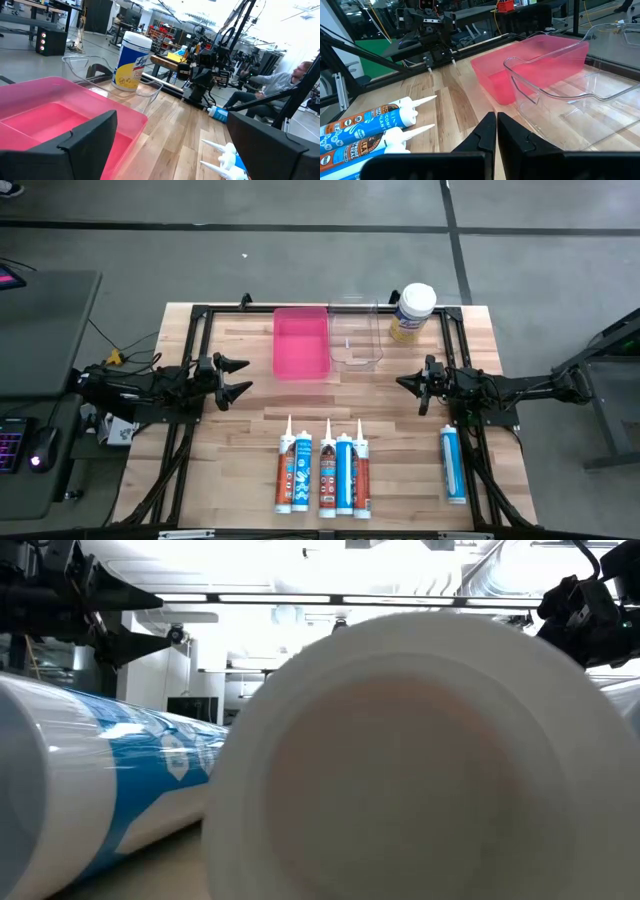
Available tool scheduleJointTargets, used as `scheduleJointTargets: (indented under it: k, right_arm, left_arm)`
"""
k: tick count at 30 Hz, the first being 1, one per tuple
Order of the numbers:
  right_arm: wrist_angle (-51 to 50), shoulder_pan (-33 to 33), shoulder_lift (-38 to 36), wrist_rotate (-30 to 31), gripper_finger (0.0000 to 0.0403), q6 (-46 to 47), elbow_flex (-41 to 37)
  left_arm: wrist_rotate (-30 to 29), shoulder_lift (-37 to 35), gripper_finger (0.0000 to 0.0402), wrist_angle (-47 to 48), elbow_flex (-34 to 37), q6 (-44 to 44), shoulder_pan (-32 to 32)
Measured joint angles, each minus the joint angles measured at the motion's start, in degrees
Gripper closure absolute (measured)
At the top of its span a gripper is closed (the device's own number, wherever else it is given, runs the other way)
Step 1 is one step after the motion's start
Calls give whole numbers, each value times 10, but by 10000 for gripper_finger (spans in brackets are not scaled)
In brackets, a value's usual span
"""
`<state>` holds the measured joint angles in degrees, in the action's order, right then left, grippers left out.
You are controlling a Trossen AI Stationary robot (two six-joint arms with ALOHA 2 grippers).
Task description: Pick & place silicon tubes, Sealant and Lysol wipes
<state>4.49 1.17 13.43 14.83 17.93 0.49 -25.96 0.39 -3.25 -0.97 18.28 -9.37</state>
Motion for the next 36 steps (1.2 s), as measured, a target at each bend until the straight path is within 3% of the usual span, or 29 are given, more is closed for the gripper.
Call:
scheduleJointTargets:
  k: [22, 25, 30, 36]
  right_arm:
    - [1, 0, 0, 0, 391, 2, 0]
    - [5, 0, 0, -8, 391, 58, 0]
    - [13, 0, 0, -37, 391, 229, 0]
    - [-1, 0, 1, -75, 391, 282, 1]
  left_arm:
    - [0, 0, 32, 0, 0, 0, 0]
    - [0, 0, 32, 0, 0, 0, 0]
    - [0, 0, 32, 0, 0, 0, 0]
    - [0, 0, 32, 0, 0, 0, 0]
